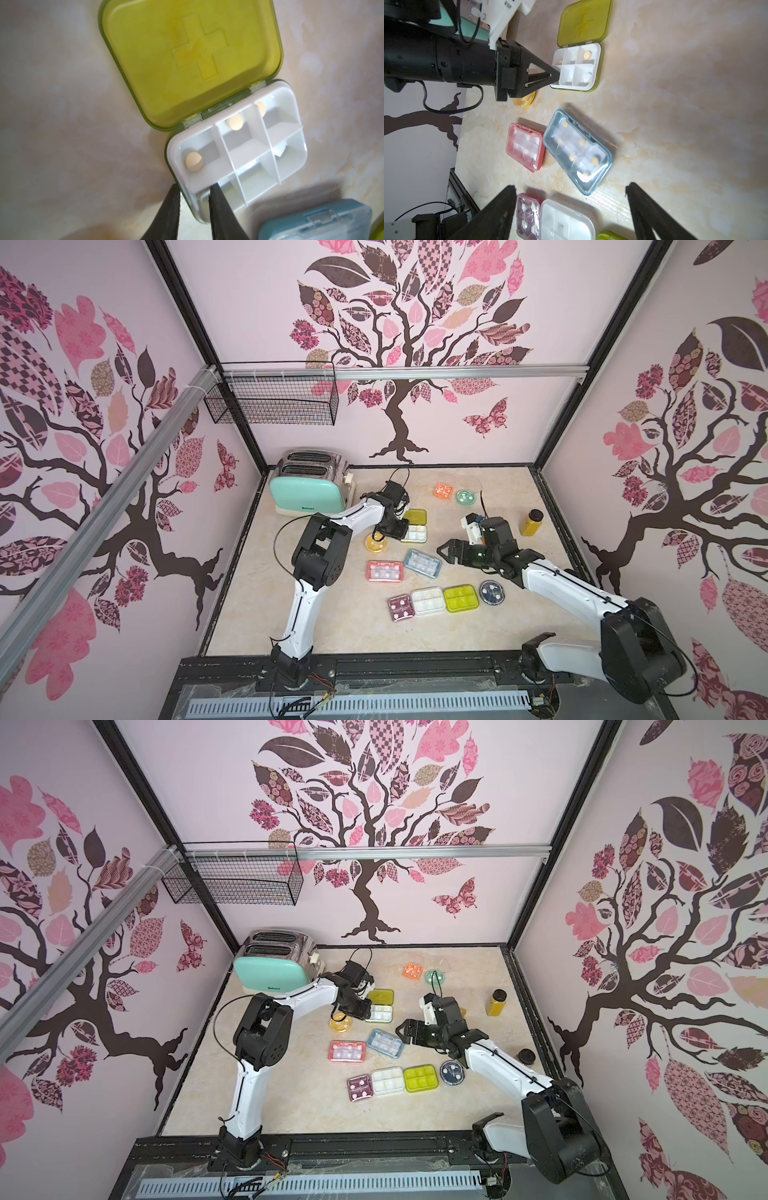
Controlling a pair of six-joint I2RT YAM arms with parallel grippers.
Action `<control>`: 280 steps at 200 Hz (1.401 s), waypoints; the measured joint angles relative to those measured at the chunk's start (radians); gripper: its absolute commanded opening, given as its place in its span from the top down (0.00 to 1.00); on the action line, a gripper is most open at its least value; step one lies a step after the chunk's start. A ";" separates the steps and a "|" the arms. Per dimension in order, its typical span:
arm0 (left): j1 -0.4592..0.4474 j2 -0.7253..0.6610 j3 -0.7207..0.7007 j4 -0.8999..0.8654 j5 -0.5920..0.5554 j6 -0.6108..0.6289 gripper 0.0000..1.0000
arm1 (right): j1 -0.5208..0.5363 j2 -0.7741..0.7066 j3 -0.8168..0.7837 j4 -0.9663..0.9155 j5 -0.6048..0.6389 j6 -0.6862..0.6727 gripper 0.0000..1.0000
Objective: Close pillboxes
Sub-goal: Move the pillbox to the center of the board, then close the lid on the pillbox.
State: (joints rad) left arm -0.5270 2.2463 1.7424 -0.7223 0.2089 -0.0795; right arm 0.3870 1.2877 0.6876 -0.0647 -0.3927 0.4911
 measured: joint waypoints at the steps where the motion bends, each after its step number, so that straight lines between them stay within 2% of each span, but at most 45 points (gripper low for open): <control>1: 0.000 0.002 0.002 -0.001 0.000 0.000 0.71 | 0.000 0.004 0.006 0.000 0.000 0.000 0.14; 32: -0.003 0.013 0.022 0.001 -0.014 0.006 0.68 | 0.000 0.121 0.154 0.002 0.000 -0.034 0.14; 54: -0.004 -0.020 -0.020 0.031 -0.059 0.003 0.54 | 0.000 0.200 0.254 -0.002 0.008 -0.069 0.13; 89: -0.003 -0.169 -0.108 0.051 -0.154 -0.020 0.44 | 0.000 0.338 0.411 -0.043 0.064 -0.157 0.12; 117: -0.004 -0.334 -0.226 0.123 -0.134 -0.084 0.33 | -0.003 0.481 0.581 -0.114 0.071 -0.271 0.07; 141: -0.004 -0.436 -0.392 0.239 -0.072 -0.177 0.41 | -0.004 0.605 0.759 -0.232 0.026 -0.396 0.05; 170: -0.011 -0.424 -0.483 0.324 -0.019 -0.268 0.48 | -0.011 0.720 0.932 -0.351 0.006 -0.511 0.05; 202: -0.036 -0.384 -0.488 0.360 -0.002 -0.306 0.55 | -0.033 0.847 1.091 -0.444 -0.006 -0.580 0.06; 230: -0.048 -0.357 -0.480 0.351 -0.026 -0.306 0.60 | -0.061 0.922 1.159 -0.489 -0.007 -0.602 0.06; 280: -0.047 -0.245 -0.400 0.298 -0.056 -0.285 0.62 | -0.074 1.030 1.271 -0.569 0.003 -0.638 0.06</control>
State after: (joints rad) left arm -0.5739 2.0010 1.3426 -0.4244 0.1528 -0.3649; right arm 0.3130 2.3173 1.9583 -0.6338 -0.3901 -0.1467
